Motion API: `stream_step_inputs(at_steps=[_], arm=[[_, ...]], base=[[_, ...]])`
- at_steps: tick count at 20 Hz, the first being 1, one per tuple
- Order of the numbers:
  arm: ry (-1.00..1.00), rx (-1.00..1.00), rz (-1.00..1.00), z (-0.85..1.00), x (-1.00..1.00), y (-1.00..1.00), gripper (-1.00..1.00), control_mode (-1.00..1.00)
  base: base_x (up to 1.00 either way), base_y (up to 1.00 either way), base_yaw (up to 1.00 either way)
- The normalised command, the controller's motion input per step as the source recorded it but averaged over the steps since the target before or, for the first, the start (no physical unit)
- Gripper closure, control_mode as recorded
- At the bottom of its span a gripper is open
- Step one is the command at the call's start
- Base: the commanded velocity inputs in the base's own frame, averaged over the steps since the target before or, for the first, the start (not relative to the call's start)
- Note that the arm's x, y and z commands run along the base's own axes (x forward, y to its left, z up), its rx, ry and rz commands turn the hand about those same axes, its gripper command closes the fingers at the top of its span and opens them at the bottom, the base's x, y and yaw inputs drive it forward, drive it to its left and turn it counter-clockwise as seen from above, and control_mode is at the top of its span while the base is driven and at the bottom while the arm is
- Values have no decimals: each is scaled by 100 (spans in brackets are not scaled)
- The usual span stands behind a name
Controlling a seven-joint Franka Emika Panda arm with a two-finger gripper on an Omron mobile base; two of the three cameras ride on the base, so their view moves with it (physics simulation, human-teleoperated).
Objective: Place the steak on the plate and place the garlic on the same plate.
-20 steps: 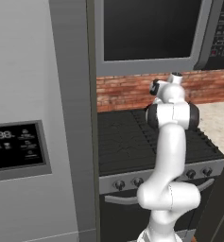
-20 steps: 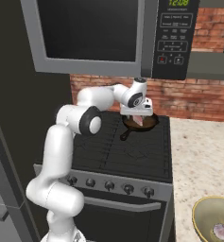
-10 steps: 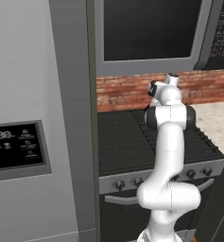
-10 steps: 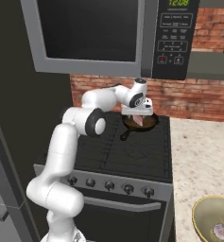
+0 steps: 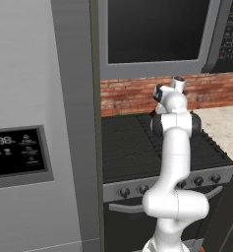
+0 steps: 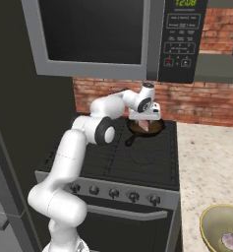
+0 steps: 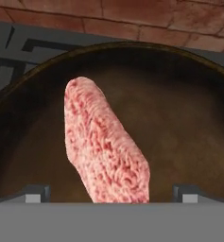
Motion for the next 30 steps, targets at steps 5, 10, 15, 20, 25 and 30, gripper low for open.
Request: stream_step_inputs(at_steps=[5,10,15,20,25,30], arm=[[6,0,0,-10,7,-1,-100,-100],[6,0,0,-13,7,0,-100,-100],[4,0,0,-12,12,0,-100,-100],[4,0,0,-14,10,0,-100,-100],[4,0,0,-20,4,0,100,-100],[1,0,0,-1,0,0,100,-100]], base=[[0,0,0],[0,0,0],[0,0,0],[0,0,0],[0,0,0],[0,0,0]])
